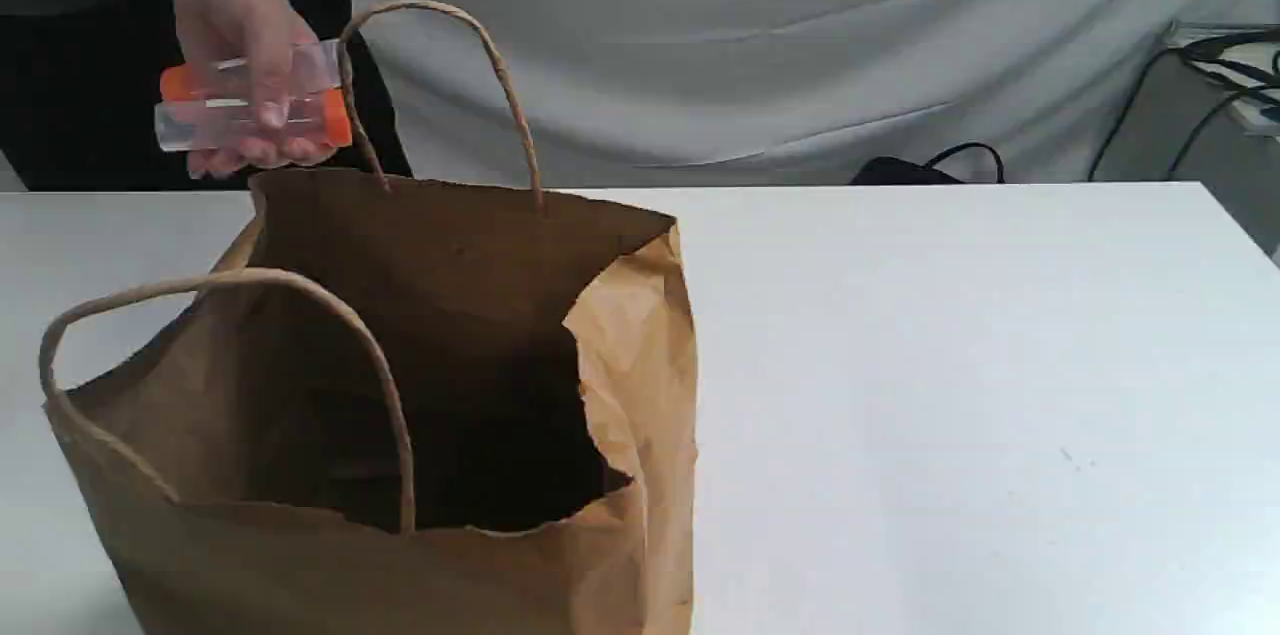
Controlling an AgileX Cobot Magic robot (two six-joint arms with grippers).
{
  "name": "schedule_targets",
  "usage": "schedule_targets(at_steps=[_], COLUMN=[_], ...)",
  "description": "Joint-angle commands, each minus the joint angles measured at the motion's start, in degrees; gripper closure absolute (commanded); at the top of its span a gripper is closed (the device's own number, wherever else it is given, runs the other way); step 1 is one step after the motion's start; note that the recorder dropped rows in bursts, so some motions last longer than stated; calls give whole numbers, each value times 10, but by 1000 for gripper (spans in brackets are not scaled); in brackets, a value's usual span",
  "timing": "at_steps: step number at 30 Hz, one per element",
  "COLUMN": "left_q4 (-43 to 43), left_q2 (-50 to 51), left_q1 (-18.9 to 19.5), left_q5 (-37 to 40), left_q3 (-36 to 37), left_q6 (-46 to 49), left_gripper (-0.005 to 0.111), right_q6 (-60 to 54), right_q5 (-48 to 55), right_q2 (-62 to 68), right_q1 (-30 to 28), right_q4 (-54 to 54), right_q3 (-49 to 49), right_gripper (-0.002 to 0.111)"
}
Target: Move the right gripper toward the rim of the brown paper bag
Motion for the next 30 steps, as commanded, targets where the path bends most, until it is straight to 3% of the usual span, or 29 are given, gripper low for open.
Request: schedule_targets(at_steps=[1, 5, 10, 20, 23, 26, 30], left_q4=[4, 4, 4, 4, 4, 4, 4], left_q2=[-3, -3, -3, -3, -3, -3, -3], left_q1=[1, 1, 1, 1, 1, 1, 1], left_q5=[6, 6, 8, 8, 8, 8, 8], left_q3=[2, 2, 2, 2, 2, 2, 2], left_q6=[-3, -3, -2, -2, -3, -3, -3], left_gripper=[107, 107, 107, 107, 107, 107, 107], right_q6=[-92, -171, -281, -324, -324, -328, -365], right_q5=[119, 266, 349, 586, 617, 617, 610], right_q2=[39, 139, 287, 549, 599, 631, 656], right_q1=[-3, -3, -3, -3, -1, 30, 122], right_q4=[-1, 7, 71, 168, 190, 192, 170], right_q3=[-68, -146, -251, -465, -506, -520, -520], right_gripper=[108, 108, 108, 108, 108, 108, 108])
